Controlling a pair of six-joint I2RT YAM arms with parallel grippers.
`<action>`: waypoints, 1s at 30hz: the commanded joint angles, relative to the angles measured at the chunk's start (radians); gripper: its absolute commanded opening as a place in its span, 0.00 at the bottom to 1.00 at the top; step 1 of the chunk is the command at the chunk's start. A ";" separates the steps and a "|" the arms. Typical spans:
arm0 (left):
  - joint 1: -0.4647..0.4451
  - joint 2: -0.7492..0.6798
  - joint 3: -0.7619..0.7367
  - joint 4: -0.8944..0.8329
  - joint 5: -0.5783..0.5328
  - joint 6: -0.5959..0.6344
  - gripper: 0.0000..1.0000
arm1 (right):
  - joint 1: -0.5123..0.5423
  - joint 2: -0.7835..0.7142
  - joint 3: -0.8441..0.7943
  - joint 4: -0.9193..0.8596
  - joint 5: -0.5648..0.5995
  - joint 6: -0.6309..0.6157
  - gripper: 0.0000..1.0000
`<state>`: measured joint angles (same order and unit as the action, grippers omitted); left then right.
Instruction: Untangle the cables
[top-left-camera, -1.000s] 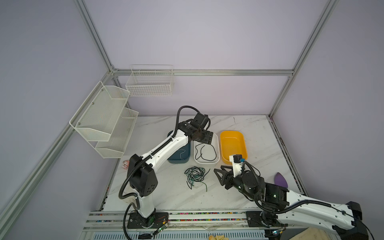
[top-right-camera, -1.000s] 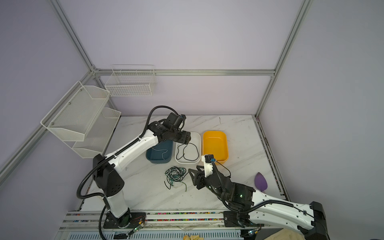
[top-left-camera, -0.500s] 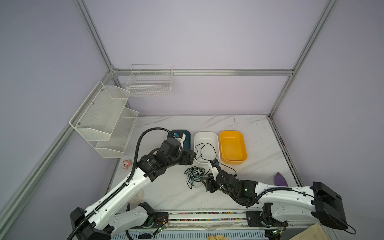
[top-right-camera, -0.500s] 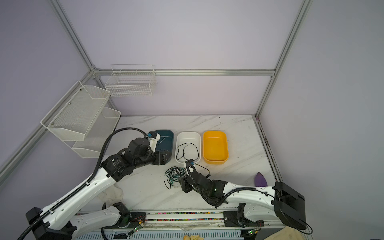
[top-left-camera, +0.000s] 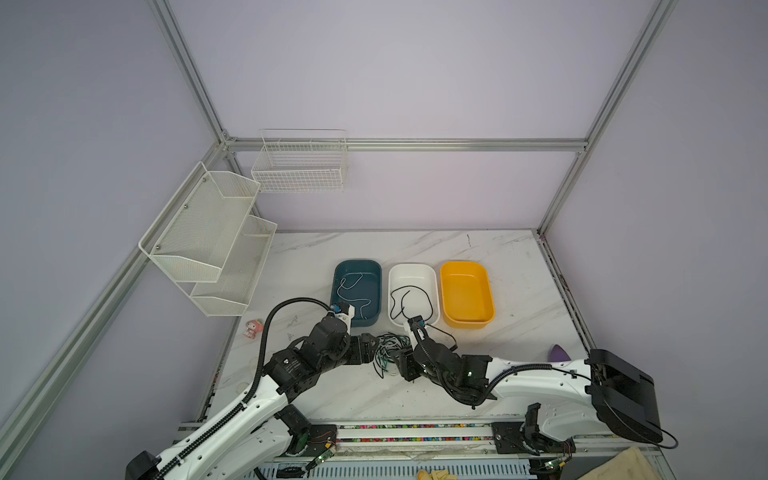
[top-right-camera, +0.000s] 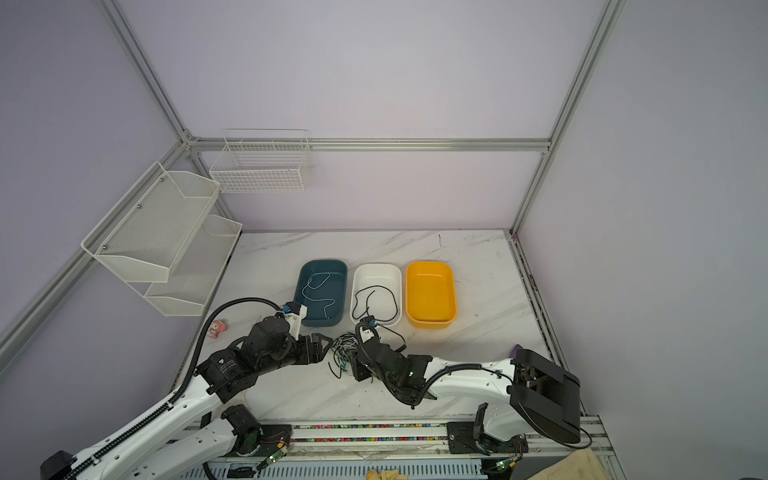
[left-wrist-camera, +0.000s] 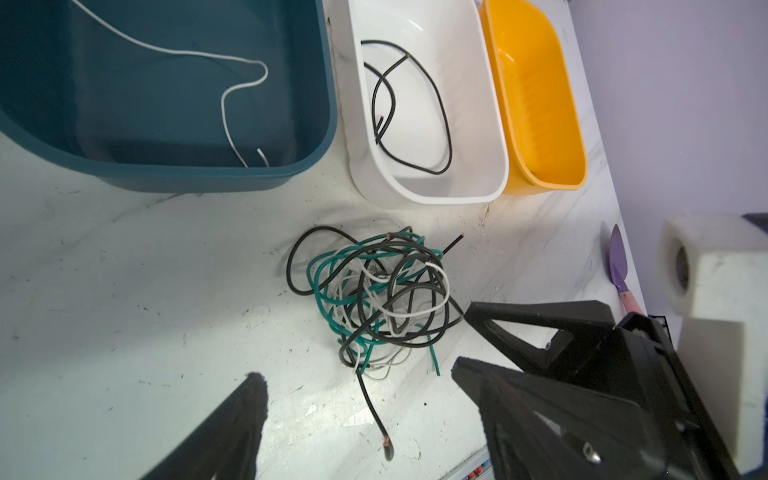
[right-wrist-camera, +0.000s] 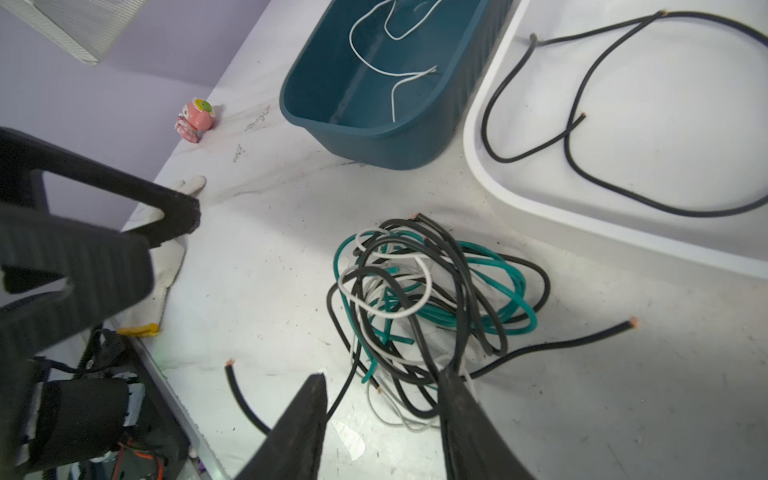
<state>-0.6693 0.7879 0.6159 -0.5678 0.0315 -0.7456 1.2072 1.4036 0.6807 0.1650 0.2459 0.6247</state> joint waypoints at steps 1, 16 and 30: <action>-0.003 -0.004 -0.074 0.074 0.035 -0.039 0.80 | 0.003 0.014 0.010 -0.033 0.080 0.027 0.45; -0.004 0.080 -0.184 0.240 0.104 -0.101 0.80 | 0.005 0.079 0.007 0.006 0.132 0.013 0.32; -0.015 0.158 -0.222 0.376 0.136 -0.139 0.79 | -0.004 -0.007 -0.016 0.015 0.129 -0.016 0.31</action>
<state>-0.6769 0.9337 0.4271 -0.2604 0.1528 -0.8688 1.2068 1.4212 0.6724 0.1703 0.3546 0.6167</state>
